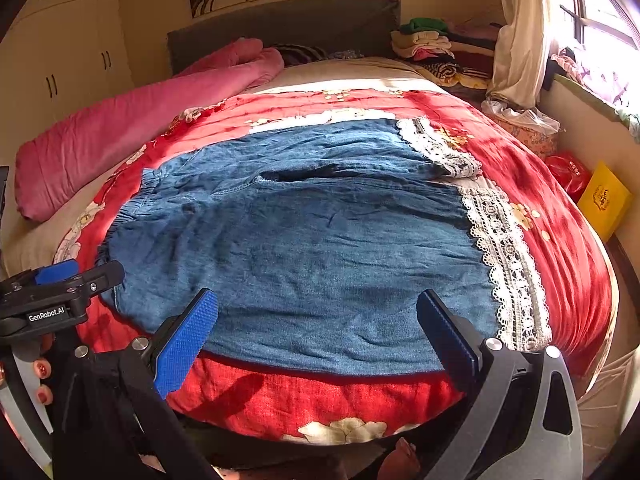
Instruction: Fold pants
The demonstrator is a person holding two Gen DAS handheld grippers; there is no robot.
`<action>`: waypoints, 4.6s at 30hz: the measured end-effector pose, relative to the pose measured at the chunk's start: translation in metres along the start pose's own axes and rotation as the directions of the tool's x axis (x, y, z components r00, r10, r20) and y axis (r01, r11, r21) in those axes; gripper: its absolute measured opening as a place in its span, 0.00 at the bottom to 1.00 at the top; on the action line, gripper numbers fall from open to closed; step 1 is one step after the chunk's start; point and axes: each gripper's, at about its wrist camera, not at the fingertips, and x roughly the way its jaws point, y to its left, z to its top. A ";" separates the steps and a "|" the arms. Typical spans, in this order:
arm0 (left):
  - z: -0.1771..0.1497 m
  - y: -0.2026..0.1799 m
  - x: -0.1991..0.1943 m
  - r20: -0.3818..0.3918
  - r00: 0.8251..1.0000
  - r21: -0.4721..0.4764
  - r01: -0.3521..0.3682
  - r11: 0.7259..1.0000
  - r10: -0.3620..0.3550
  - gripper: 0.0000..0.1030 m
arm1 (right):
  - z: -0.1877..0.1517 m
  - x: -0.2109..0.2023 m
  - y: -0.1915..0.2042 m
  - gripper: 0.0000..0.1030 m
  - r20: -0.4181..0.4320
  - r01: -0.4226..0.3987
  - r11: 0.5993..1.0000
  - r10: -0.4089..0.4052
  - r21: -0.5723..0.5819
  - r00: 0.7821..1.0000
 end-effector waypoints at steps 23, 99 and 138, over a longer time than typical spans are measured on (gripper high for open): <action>0.083 0.076 0.048 -0.001 0.998 -0.075 -0.056 0.996 0.056 0.91 | 0.092 0.073 0.024 0.96 -0.081 -0.119 0.988 0.112 -0.093 0.990; 0.066 0.097 0.026 0.156 0.953 0.200 0.228 0.953 -0.261 0.26 | 0.083 0.069 0.082 0.10 -0.213 -0.483 0.829 0.436 -0.284 0.874; 0.025 0.089 -0.016 0.068 0.965 0.124 0.245 0.962 -0.254 0.55 | -0.003 0.086 0.107 0.13 -0.318 -0.477 0.847 0.397 -0.236 0.861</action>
